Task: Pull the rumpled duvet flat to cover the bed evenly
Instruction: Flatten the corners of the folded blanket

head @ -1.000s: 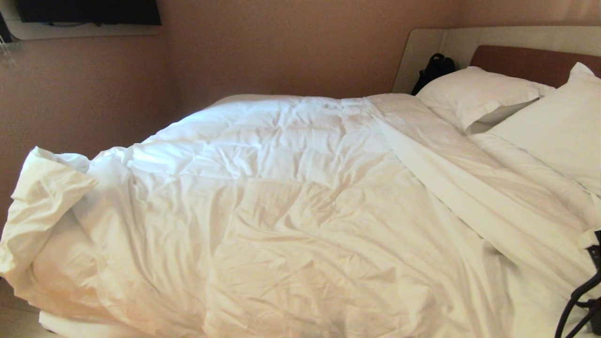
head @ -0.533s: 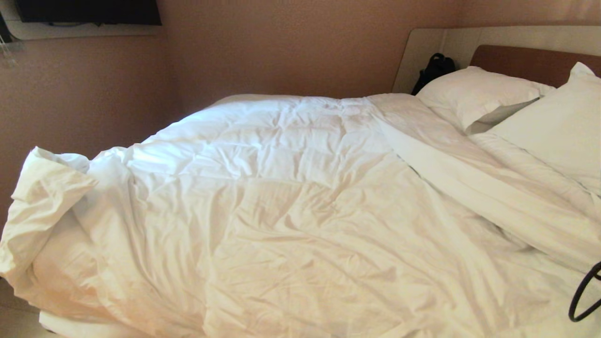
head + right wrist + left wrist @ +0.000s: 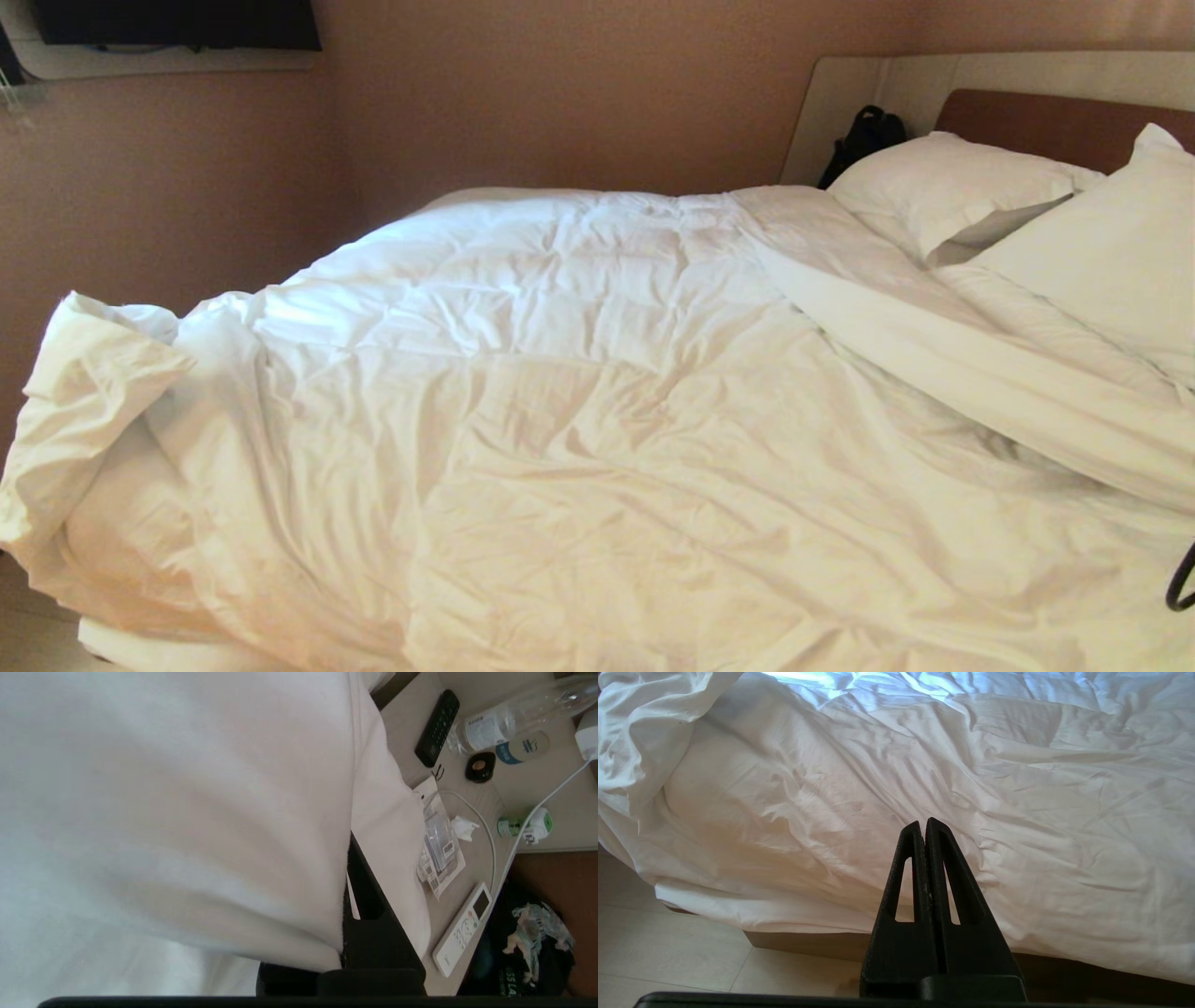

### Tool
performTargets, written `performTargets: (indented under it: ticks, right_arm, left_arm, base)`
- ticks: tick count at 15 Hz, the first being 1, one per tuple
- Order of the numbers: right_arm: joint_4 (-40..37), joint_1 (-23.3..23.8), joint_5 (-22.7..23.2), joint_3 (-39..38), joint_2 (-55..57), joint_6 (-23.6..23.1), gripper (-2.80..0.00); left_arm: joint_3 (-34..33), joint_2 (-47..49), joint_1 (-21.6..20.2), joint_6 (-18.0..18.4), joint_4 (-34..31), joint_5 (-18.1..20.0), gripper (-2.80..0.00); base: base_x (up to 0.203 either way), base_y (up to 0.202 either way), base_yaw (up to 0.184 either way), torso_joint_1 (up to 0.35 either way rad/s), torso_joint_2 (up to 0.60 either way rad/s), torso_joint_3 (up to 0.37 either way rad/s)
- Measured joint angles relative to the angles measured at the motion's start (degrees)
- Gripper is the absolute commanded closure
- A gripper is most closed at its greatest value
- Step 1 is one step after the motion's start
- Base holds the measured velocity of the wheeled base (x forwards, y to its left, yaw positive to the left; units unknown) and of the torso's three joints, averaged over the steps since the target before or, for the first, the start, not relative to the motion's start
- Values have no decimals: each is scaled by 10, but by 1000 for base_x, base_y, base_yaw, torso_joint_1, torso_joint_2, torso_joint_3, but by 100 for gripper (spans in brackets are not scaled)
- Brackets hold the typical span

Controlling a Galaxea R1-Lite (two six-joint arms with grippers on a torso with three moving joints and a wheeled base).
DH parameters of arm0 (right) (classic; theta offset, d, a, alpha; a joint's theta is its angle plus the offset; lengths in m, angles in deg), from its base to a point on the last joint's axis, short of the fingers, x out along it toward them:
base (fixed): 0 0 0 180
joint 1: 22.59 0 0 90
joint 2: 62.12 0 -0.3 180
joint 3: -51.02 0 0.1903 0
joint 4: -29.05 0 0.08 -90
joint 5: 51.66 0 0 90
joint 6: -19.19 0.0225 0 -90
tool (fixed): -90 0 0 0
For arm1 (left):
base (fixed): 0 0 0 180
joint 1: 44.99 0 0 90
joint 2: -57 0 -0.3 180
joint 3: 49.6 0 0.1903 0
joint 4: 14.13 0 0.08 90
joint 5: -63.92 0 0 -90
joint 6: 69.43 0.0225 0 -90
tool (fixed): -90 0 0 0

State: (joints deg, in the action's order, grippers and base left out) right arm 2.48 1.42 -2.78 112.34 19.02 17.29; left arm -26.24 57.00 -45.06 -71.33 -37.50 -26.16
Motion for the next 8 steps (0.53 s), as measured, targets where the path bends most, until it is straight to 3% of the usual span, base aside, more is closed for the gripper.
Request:
performTargets:
  ticks: [5, 6, 7, 8]
  right_arm:
    - [-4, 9, 35, 15, -22, -8, 0]
    - [-3, 11, 45, 14, -26, -12, -127]
    - [-2, 13, 54, 14, -29, -15, -280]
    - [-2, 14, 61, 13, -30, -17, -280]
  left_arm:
    - [0, 0, 0, 0, 0, 0, 0]
    - [0, 0, 0, 0, 0, 1, 0]
    - [0, 0, 0, 0, 0, 1, 0]
    - [0, 0, 0, 0, 0, 1, 0]
  base:
    - [0, 0, 0, 0, 0, 0]
    - [0, 0, 0, 0, 0, 0]
    - [0, 0, 0, 0, 0, 0]
    - [0, 0, 0, 0, 0, 0]
